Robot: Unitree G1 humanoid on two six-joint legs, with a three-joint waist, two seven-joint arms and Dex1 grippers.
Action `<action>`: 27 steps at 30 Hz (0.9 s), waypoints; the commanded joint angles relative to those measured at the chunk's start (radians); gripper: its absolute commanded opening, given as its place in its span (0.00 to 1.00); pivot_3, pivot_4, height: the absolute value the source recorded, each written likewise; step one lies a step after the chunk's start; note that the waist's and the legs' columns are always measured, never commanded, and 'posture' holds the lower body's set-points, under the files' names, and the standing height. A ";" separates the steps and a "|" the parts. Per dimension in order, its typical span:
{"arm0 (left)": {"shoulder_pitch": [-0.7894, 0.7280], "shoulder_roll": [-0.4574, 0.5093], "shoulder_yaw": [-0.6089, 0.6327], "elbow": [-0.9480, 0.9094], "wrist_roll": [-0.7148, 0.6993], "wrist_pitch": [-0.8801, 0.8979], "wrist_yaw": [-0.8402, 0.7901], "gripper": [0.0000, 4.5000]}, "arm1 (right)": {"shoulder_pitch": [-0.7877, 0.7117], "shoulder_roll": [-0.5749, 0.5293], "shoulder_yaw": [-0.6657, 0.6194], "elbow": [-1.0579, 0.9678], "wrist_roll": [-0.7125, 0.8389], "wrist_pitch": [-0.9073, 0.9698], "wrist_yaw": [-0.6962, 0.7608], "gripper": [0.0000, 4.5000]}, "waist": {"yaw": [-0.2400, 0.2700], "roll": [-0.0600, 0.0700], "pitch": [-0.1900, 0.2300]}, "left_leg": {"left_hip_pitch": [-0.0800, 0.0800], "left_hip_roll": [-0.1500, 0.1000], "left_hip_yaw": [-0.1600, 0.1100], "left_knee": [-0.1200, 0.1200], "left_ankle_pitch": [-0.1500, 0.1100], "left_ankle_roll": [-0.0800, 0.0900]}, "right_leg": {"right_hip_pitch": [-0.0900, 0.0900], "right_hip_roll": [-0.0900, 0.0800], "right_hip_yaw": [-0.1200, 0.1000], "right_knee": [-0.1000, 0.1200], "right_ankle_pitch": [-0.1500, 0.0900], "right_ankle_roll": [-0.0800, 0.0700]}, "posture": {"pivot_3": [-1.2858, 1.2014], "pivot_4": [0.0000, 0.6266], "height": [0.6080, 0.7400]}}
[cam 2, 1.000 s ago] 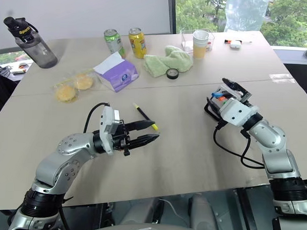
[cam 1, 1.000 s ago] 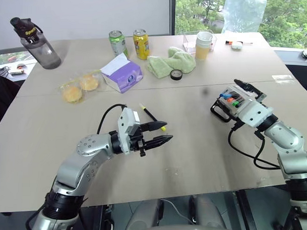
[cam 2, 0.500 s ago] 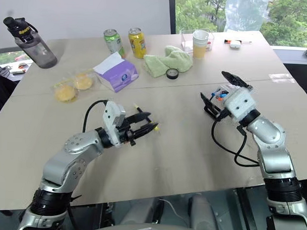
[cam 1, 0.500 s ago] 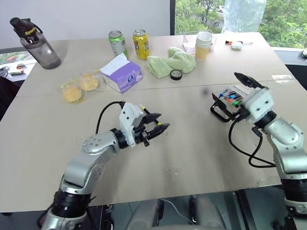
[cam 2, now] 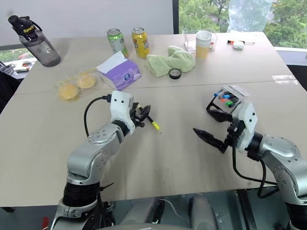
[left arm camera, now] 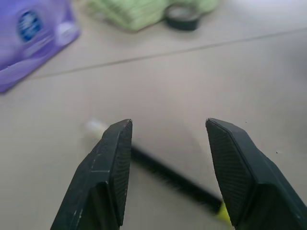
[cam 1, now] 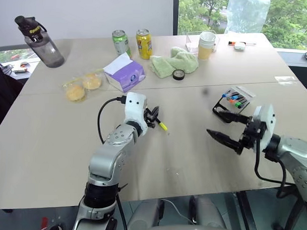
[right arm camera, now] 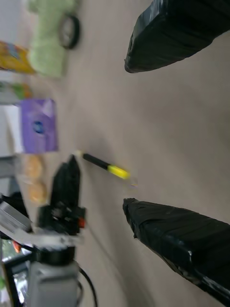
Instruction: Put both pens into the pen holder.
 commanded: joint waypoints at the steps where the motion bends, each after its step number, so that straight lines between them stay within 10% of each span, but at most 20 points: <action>1: 0.003 -0.012 -0.003 -0.080 -0.004 0.077 0.007 0.84 | -0.007 -0.026 -0.062 -0.035 0.060 0.015 0.042 1.00 | 0.002 0.000 0.000 | 0.000 0.000 0.000 0.000 0.000 0.000 | 0.000 0.000 0.000 0.000 0.000 0.000 | 0.52 0.24 1.00; 3: -0.007 -0.022 -0.011 -0.082 -0.007 0.122 0.006 0.99 | -0.011 -0.026 -0.060 -0.030 0.042 0.006 0.039 1.00 | 0.007 -0.001 0.000 | 0.000 0.000 0.000 0.001 0.000 0.000 | 0.000 0.000 -0.001 0.000 0.000 0.000 | 0.52 0.24 1.00; 24: -0.219 -0.168 0.008 0.193 0.182 0.409 0.204 0.99 | 0.002 -0.036 -0.083 -0.084 0.029 0.044 0.012 1.00 | 0.009 -0.004 0.001 | 0.000 -0.001 -0.001 0.002 0.000 0.000 | 0.001 -0.001 -0.003 0.000 0.000 0.001 | 0.52 0.24 1.00; 27: -0.208 -0.168 0.000 0.196 0.202 0.439 0.211 0.77 | 0.008 -0.037 -0.085 -0.092 0.031 0.046 0.010 1.00 | 0.006 -0.004 0.001 | 0.000 0.000 0.000 0.001 0.000 0.000 | 0.001 0.000 -0.002 0.001 0.000 0.001 | 0.52 0.24 1.00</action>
